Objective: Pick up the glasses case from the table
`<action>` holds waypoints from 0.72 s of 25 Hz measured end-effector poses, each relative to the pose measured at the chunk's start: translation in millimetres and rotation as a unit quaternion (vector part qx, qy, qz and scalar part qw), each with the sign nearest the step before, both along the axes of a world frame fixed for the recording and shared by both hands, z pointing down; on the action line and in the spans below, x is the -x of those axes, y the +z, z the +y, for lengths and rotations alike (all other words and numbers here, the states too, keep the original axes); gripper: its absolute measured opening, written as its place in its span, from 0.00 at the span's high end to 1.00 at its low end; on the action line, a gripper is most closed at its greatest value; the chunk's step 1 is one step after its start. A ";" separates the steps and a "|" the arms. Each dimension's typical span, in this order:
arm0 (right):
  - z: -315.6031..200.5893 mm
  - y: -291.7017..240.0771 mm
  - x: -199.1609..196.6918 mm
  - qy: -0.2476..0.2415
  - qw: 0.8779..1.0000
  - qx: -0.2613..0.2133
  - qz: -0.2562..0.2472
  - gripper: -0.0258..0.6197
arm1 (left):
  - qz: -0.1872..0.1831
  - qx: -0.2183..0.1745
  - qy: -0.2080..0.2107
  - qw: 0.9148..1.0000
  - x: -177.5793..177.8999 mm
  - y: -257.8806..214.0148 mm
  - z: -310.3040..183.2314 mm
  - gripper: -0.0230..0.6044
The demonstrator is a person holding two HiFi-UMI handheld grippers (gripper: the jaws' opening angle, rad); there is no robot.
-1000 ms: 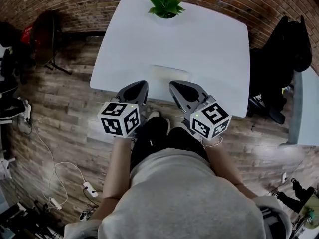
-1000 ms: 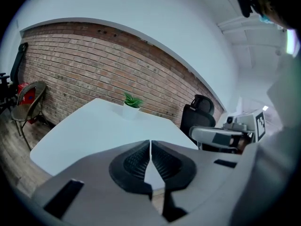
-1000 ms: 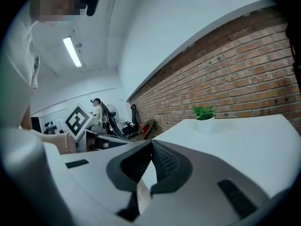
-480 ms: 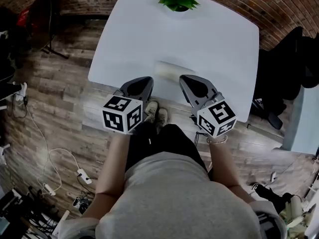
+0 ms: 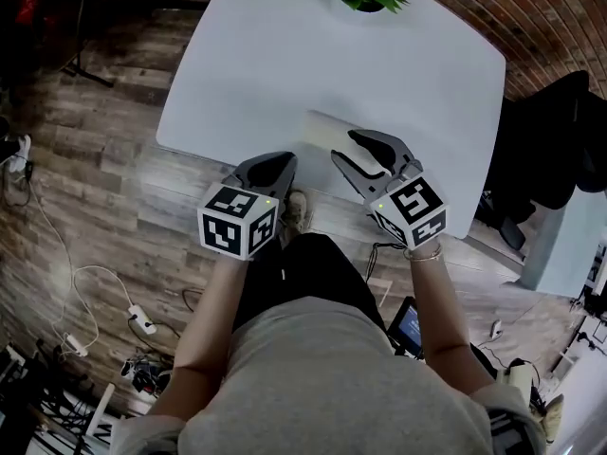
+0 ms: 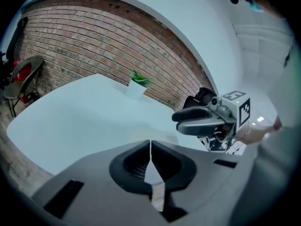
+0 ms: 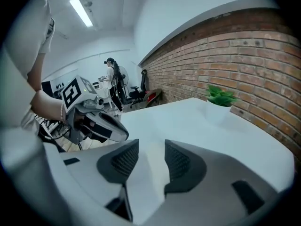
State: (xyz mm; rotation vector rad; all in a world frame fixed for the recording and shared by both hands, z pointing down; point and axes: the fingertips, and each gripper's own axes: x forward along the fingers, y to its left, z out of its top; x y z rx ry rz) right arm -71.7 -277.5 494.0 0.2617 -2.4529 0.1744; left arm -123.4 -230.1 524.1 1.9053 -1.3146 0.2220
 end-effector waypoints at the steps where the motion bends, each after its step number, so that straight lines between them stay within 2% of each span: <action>1: -0.1 4.9 4.0 -0.012 1.000 0.002 0.009 0.68 | 0.003 0.000 0.002 1.000 1.7 1.7 -0.5 0.94; 5: -3.6 27.7 13.5 -0.070 0.995 -0.019 0.065 0.60 | 0.003 -0.004 0.006 1.000 7.6 5.8 -3.1 0.94; 9: -0.3 57.5 17.2 -0.138 0.981 -0.030 0.136 0.52 | 0.009 -0.005 -0.005 1.000 11.8 13.5 -4.2 0.94; 15: -0.9 85.2 24.7 -0.162 0.972 -0.008 0.168 0.48 | 0.037 -0.004 -0.018 0.999 14.2 18.2 -5.5 0.94; 18: -2.4 91.4 23.9 -0.168 0.970 -0.012 0.177 0.47 | 0.049 -0.004 -0.027 0.998 16.2 18.3 -5.8 0.94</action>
